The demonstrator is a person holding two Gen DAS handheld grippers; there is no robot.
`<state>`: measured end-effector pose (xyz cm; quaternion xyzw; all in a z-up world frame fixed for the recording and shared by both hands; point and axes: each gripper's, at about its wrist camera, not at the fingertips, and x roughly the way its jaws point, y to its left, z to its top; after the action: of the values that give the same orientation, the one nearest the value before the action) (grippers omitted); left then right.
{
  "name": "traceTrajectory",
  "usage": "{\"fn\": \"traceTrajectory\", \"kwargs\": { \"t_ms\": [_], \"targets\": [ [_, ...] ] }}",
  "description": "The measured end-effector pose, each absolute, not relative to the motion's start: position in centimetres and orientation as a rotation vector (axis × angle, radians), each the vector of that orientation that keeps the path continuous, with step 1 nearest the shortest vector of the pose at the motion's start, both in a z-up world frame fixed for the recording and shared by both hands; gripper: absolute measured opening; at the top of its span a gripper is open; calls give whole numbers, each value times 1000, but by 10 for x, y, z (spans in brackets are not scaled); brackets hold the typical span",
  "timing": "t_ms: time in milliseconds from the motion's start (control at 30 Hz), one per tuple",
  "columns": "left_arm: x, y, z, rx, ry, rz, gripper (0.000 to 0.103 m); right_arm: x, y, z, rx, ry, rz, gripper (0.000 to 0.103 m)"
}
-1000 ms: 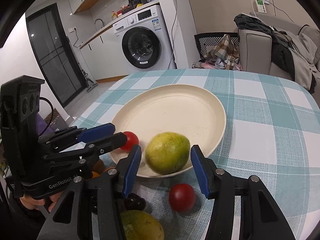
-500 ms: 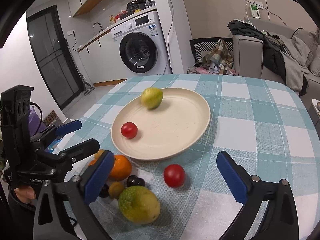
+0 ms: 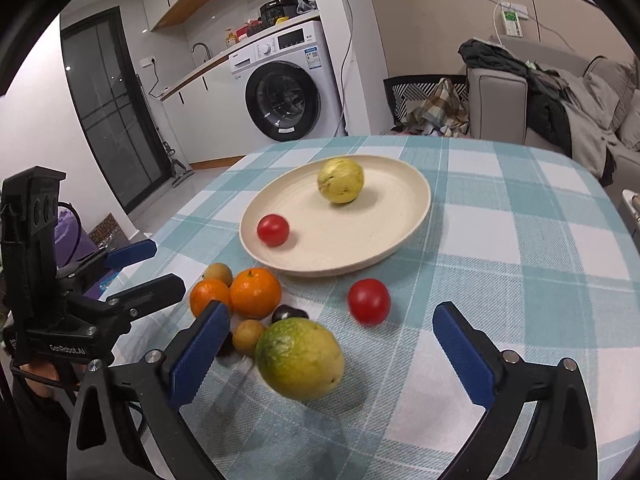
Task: Organize fruits
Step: 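Pull both open tools back from the plate toward the remaining fruit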
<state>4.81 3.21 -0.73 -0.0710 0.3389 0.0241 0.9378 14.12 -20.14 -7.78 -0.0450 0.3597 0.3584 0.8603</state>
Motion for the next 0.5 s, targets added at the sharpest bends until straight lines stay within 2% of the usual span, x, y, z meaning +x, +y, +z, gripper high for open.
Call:
{"fn": "traceTrajectory", "kwargs": {
  "t_ms": [500],
  "targets": [
    [57,25,-22,-159,739,27,102,136,-196,-89,-126,820,786,103]
  ]
}}
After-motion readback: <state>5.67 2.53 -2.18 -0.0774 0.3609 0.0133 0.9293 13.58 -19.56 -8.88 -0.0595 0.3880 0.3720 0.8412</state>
